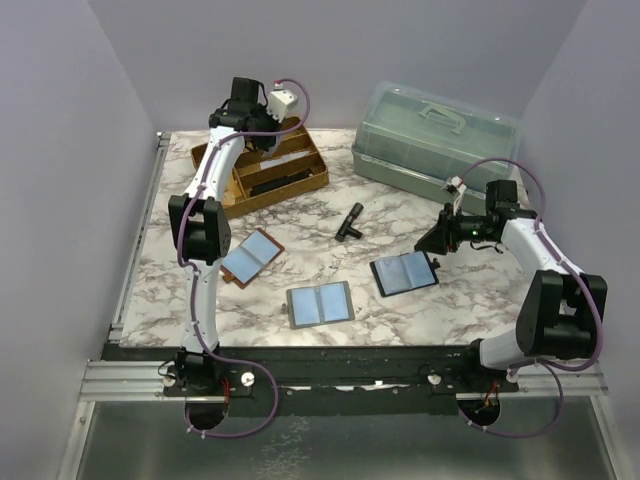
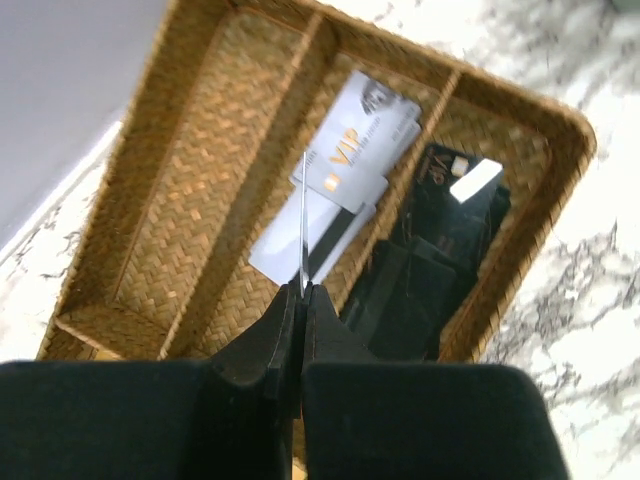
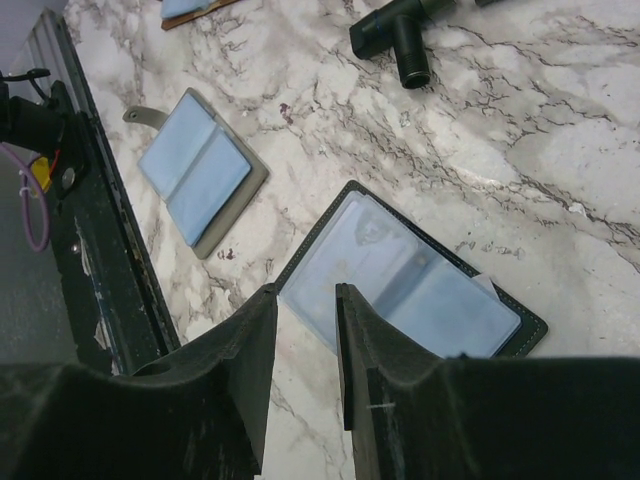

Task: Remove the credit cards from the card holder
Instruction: Place the credit card in the storage box.

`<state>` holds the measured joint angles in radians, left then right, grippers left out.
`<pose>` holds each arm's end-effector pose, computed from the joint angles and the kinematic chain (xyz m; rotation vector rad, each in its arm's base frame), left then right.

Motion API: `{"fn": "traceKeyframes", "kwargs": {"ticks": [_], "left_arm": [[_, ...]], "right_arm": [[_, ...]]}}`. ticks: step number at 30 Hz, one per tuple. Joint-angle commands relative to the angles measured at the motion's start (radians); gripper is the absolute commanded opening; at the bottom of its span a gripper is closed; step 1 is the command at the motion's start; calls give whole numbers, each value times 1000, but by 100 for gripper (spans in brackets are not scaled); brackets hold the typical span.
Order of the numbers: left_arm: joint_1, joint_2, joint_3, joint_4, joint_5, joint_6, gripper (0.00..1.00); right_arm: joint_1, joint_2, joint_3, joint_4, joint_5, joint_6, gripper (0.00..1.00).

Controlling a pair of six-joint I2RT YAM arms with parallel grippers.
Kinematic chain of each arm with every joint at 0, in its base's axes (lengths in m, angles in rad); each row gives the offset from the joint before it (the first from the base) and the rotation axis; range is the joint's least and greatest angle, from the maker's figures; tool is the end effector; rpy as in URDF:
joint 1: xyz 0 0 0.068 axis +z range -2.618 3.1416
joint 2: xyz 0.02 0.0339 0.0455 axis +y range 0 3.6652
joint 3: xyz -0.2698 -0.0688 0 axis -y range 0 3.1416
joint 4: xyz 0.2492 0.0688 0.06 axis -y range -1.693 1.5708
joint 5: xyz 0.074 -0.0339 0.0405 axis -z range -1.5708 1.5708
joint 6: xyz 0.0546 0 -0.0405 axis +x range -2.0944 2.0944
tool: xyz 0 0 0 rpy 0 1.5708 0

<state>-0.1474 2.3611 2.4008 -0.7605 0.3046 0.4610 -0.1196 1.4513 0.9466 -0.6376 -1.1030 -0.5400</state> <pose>0.5447 -0.0974 0.2900 0.8241 2.1025 -0.1823 0.2798 0.0155 0.2237 -0.7366 2.0609 1.1097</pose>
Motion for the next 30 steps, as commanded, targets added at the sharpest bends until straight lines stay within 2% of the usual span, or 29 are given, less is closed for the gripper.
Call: {"fn": "traceKeyframes", "kwargs": {"ticks": [1, 8, 21, 24, 27, 30], "left_arm": [[1, 33, 44, -142, 21, 174, 0], [9, 107, 89, -158, 8, 244, 0], [31, 181, 121, -128, 114, 275, 1], [35, 197, 121, -102, 113, 259, 10], [34, 208, 121, -88, 112, 248, 13], [34, 214, 120, -59, 92, 224, 21]], "right_arm": [[-1, 15, 3, -30, -44, -30, 35], [-2, 18, 4, -38, -61, -36, 35], [-1, 36, 2, -39, -58, -38, 35], [-1, 35, 3, -39, -57, -38, 35], [-1, 38, 1, -37, -58, -37, 35], [-2, 38, 1, -39, -61, -37, 35]]}}
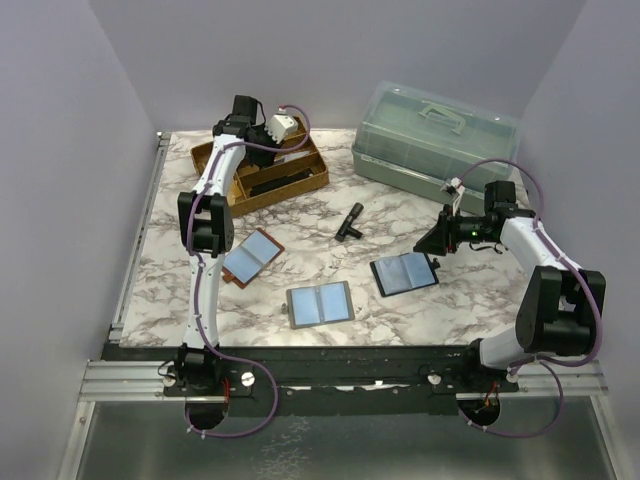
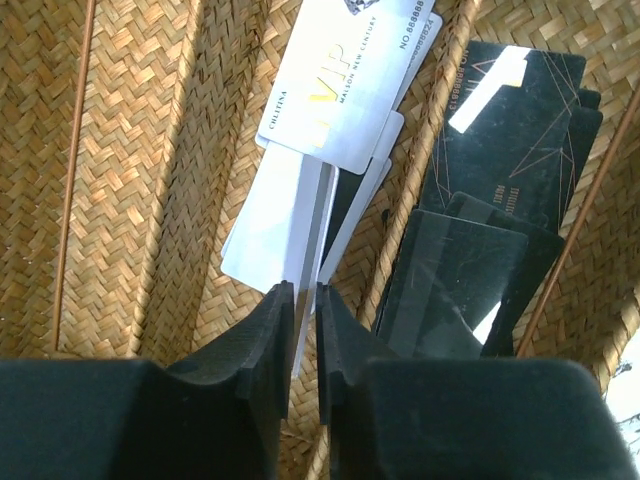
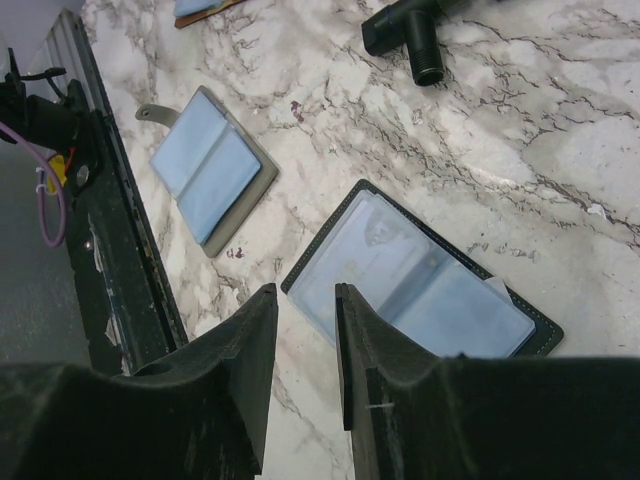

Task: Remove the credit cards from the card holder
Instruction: Place the credit card in the storage box, then reset both arms

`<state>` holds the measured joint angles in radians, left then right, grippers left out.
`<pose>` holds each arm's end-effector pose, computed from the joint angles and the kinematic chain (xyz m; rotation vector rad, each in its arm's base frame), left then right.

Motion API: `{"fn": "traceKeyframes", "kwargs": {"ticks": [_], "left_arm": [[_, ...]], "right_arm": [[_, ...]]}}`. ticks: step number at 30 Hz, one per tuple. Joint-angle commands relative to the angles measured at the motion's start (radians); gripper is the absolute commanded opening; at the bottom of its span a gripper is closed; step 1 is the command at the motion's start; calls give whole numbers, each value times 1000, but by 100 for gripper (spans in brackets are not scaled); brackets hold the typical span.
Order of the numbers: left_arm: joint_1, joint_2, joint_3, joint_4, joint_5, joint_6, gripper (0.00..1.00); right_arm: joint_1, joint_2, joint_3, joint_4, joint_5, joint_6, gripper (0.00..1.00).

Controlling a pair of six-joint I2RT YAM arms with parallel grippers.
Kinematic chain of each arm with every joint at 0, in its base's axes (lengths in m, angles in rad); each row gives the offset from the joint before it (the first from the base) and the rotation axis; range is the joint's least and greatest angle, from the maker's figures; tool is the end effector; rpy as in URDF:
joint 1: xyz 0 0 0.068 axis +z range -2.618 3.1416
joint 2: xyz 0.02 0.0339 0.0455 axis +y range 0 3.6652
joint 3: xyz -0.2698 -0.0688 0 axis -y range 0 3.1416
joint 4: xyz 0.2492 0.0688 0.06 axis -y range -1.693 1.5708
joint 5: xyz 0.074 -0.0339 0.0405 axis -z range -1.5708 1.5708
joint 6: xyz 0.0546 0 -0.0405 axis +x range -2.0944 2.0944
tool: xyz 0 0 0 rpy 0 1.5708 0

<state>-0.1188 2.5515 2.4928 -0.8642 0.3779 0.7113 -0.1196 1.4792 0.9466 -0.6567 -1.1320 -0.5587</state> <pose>0.5653 -0.0878 0.2094 1.1137 2.1436 -0.2046 0.2806 0.0161 0.2171 -0.7330 2.0616 1.1617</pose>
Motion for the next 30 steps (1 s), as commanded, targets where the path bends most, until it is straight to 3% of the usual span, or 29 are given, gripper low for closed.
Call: {"fn": "traceKeyframes", "kwargs": {"ticks": [1, 7, 15, 20, 22, 24, 26, 30], "left_arm": [[6, 24, 26, 61, 3, -43, 22], [-6, -20, 11, 210, -143, -163, 28], [-4, -283, -268, 450, -300, -409, 35], [22, -545, -613, 632, -127, -659, 44], [46, -662, -782, 750, -38, -826, 51], [80, -785, -975, 930, 53, -1017, 63], [108, -908, -1188, 1134, 138, -1226, 96], [157, -1105, -1527, 1414, 269, -1528, 99]], "right_arm": [[-1, 10, 0, -20, -33, -18, 35], [-1, 13, 2, -18, -25, -17, 35], [-1, -8, -2, -10, 0, -15, 35], [-2, -46, -10, 8, 21, -9, 35], [-1, -62, -11, 14, 17, -7, 36], [0, -75, -12, 17, 11, -7, 37], [-2, -91, -11, 19, 9, -7, 38], [-3, -148, -25, 35, 4, -2, 43]]}}
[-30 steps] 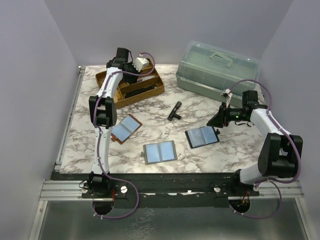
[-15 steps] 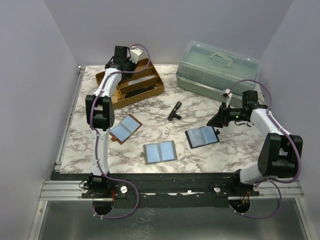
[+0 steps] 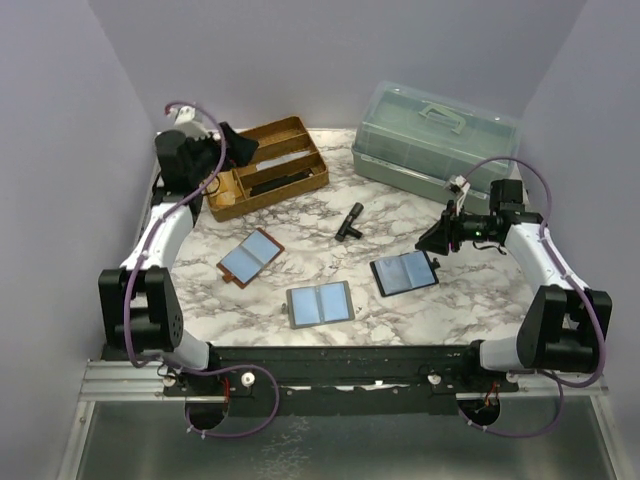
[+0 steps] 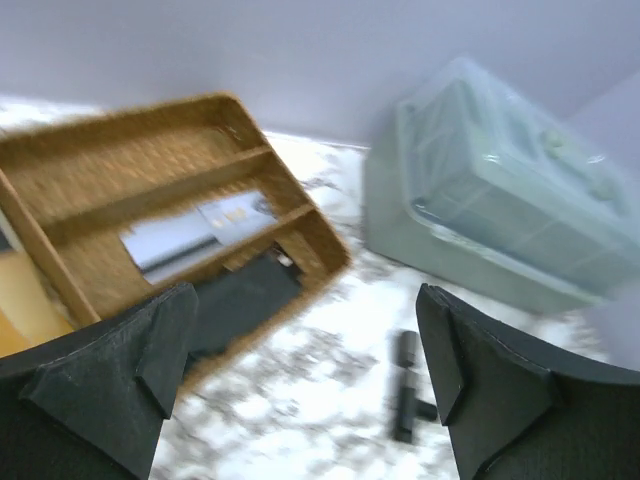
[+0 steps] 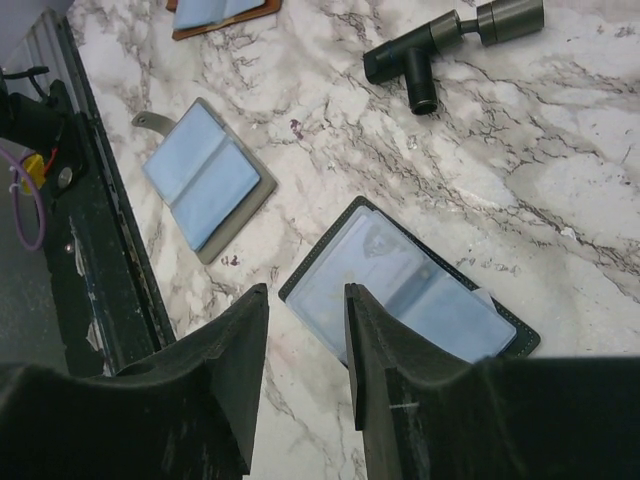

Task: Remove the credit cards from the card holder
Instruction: Reset both arms

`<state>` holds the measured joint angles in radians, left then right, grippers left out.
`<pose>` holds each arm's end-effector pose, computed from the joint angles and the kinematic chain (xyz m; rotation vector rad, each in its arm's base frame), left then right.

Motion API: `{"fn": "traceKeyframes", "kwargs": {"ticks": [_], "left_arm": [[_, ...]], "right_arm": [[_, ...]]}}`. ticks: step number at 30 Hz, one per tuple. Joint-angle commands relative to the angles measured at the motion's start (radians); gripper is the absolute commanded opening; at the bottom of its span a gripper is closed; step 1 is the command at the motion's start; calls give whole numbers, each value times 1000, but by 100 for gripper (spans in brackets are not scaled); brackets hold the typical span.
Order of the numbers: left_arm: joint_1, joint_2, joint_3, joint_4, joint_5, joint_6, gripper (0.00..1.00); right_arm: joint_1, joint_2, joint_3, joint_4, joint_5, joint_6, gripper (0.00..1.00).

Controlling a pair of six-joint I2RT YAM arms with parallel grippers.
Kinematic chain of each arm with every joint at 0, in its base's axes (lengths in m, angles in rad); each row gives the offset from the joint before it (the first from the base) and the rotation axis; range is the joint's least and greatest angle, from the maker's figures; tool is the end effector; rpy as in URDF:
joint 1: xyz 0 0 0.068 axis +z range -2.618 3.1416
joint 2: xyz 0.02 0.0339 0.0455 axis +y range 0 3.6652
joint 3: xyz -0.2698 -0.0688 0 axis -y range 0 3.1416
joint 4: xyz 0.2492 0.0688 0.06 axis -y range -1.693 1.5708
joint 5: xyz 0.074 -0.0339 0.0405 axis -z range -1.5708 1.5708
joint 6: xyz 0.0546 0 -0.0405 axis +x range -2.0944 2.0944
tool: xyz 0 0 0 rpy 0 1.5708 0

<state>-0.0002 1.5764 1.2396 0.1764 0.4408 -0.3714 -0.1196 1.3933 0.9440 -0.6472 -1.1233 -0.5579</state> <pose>0.3983 -0.0234 0.3379 0.0050 1.7602 -0.6526 0.2714 0.0170 0.2380 -0.7761 2.0004 1.0886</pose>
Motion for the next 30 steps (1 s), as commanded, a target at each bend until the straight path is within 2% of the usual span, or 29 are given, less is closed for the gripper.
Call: {"fn": "traceKeyframes", "kwargs": {"ticks": [1, 6, 11, 16, 21, 30], "left_arm": [[32, -171, -329, 397, 226, -486, 99], [-55, -445, -528, 354, 205, -556, 99], [-153, -692, -556, -38, 44, -425, 99], [-167, -862, -582, -234, -60, -345, 99], [-162, -918, -628, -267, -65, -341, 99], [-161, -976, -723, -248, -76, -419, 99]], "right_arm": [[-2, -78, -27, 31, -11, -2, 44], [-2, -136, -35, 40, -44, 6, 50], [-3, -173, -36, 51, -71, 29, 57], [-20, -214, -46, 77, -73, 55, 66], [-80, -243, -53, 88, -103, 72, 74], [-184, -307, -78, 129, -153, 114, 88]]}}
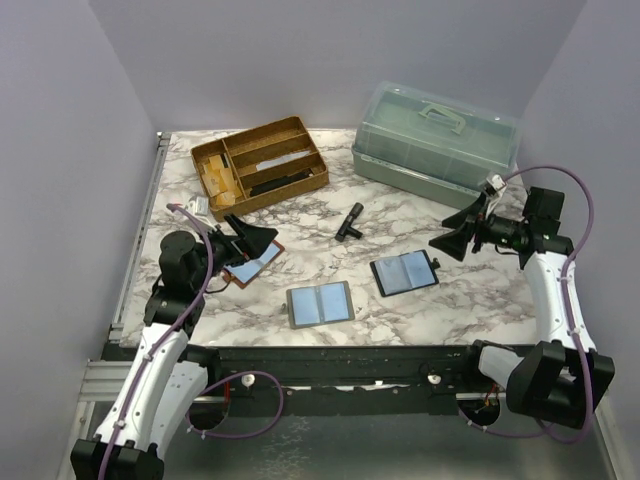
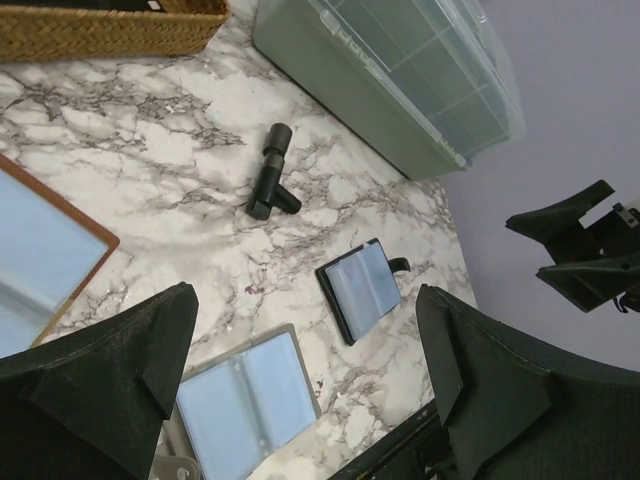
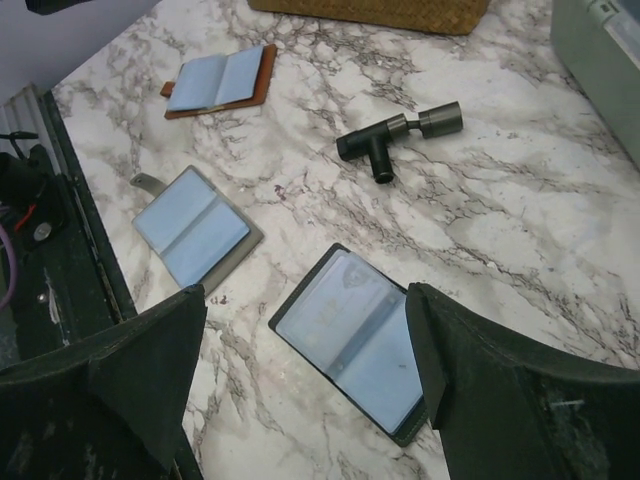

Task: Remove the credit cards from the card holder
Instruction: Reset both arms

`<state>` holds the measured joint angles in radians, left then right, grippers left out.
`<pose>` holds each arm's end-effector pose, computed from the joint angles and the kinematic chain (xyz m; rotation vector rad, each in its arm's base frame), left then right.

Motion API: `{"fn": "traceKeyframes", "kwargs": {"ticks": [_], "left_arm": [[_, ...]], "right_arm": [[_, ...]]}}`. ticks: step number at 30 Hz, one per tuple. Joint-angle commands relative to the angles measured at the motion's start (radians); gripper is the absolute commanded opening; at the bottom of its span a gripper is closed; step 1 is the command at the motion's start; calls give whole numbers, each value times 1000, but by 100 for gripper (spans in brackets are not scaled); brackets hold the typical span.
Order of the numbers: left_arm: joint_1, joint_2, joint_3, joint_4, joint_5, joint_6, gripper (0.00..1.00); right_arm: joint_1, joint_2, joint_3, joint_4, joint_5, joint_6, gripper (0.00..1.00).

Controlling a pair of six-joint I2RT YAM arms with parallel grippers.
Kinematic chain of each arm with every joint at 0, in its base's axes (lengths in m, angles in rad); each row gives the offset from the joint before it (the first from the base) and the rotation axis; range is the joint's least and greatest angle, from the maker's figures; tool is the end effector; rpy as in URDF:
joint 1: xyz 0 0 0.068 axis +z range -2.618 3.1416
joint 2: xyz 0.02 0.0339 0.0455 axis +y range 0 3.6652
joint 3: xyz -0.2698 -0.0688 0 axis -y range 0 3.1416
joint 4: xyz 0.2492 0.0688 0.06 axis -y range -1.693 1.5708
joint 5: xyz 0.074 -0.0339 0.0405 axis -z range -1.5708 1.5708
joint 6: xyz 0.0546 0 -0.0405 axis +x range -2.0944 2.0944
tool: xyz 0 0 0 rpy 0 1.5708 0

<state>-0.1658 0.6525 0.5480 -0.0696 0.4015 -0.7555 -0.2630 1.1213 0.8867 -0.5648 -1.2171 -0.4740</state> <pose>0.1761 -0.0511 0.2895 -0.2311 1.8297 -1.0097 0.2295 -0.0087 0.2903 -0.7175 1.7901 0.9348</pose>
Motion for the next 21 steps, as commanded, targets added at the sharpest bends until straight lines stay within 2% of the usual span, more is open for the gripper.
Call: {"fn": "traceKeyframes", "kwargs": {"ticks": [1, 13, 21], "left_arm": [[5, -59, -38, 1, -35, -31, 99], [6, -76, -121, -10, 58, -115, 99], [5, -97, -109, -102, 52, -69, 99]], "right_arm": [[-48, -37, -21, 55, -64, 38, 88], [-107, -34, -29, 57, -126, 42, 93], [-112, -44, -34, 61, -135, 35, 93]]}}
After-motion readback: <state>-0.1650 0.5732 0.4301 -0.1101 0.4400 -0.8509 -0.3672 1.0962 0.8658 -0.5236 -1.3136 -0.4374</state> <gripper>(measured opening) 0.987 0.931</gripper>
